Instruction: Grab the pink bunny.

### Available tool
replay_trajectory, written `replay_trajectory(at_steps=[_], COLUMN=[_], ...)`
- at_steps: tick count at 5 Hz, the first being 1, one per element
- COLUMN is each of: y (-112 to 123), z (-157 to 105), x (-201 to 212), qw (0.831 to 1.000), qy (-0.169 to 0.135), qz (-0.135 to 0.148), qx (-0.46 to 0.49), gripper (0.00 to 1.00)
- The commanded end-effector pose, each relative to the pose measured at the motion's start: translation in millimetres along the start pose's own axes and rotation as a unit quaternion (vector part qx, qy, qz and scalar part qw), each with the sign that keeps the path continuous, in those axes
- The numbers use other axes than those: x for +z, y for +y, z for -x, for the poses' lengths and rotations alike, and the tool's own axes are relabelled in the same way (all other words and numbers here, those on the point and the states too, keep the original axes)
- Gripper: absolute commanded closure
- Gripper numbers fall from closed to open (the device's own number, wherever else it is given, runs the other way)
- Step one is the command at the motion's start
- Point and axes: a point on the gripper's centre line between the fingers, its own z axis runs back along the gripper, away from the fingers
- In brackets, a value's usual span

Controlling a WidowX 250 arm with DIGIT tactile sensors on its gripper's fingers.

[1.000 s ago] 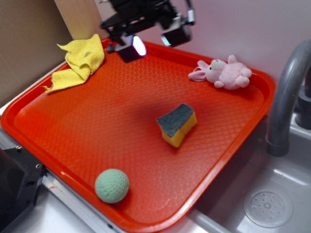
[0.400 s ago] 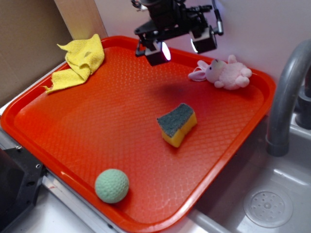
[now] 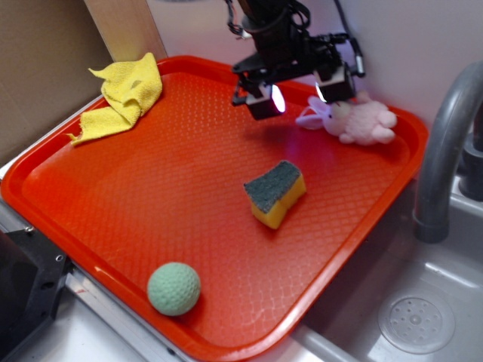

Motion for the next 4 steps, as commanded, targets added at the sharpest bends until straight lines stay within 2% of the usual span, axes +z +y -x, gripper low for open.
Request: replay_trajectory(at_steps=[1,3,4], y=[-19.9,-22.0,-29.4], z=[-3.2,1.2,2.6], x=[34.9,44.7,37.6], qw=[0.993,0.988,0.988], qy=[-0.048,-0.029,-0.018], qz=[0.082,0.111,0.109], qx=[-0.07,-0.103,-0.113], gripper=[0.0,0.0,0.0])
